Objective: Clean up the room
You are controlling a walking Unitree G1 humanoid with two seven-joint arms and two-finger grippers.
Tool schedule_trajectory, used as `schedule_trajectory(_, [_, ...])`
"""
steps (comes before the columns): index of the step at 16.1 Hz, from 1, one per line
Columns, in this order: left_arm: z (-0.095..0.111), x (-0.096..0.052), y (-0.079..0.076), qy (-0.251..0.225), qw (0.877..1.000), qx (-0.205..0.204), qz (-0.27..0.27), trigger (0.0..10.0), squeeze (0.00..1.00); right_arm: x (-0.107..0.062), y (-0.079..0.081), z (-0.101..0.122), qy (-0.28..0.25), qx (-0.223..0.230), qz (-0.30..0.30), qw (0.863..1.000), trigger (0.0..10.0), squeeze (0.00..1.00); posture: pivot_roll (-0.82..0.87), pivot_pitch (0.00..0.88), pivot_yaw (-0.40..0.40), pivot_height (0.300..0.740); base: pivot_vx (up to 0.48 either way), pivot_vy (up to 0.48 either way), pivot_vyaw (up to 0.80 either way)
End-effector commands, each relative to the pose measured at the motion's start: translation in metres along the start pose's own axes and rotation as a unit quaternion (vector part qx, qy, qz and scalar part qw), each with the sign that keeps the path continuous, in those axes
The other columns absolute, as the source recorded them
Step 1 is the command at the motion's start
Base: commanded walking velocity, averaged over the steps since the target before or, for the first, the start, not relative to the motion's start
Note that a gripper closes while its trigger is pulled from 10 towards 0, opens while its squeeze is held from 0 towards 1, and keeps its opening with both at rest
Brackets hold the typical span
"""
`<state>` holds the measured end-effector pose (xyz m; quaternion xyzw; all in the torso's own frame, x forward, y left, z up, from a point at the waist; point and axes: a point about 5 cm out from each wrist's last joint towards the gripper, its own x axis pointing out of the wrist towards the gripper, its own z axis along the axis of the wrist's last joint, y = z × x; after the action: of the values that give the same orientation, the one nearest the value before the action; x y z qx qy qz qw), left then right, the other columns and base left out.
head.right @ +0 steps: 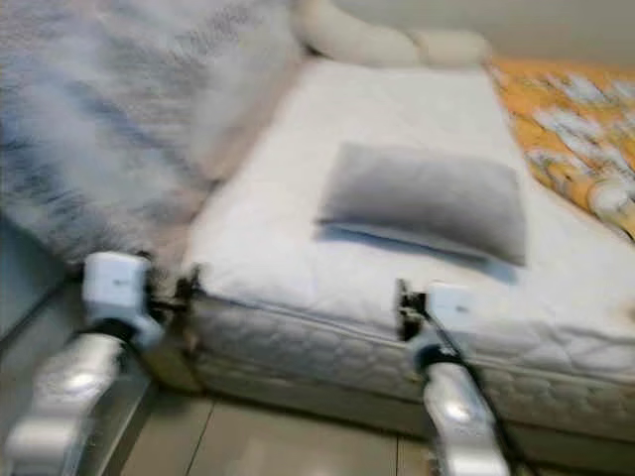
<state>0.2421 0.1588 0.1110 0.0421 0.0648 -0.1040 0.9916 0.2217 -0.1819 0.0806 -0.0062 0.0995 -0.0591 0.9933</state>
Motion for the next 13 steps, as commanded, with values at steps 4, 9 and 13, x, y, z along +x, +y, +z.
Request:
schedule_trajectory(4, [0.0005, -0.0042, 0.0084, 0.001, 1.0, 0.011, 0.011, 10.0, 0.0, 0.0027, 0.0074, 0.0045, -0.012, 0.005, 0.013, 1.0, 10.0, 0.0, 0.06, 0.0, -0.002, 0.74, 0.284, 0.0, -0.77])
schedule_trajectory(9, [-0.0009, -0.0041, 0.0056, 0.001, 1.0, 0.004, 0.009, 10.0, 0.0, 0.0037, 0.0082, 0.0033, -0.008, 0.011, 0.023, 1.0, 10.0, 0.0, 0.06, 0.0, -0.008, 0.74, 0.283, 0.0, 0.0])
schedule_trajectory(13, [-0.0006, -0.0033, 0.0079, -0.002, 1.0, -0.006, 0.017, 10.0, 0.0, 0.0045, 0.0085, 0.0058, -0.014, 0.006, 0.035, 0.999, 10.0, 0.0, 0.06, 0.0, -0.012, 0.74, 0.319, 0.0, 0.0])
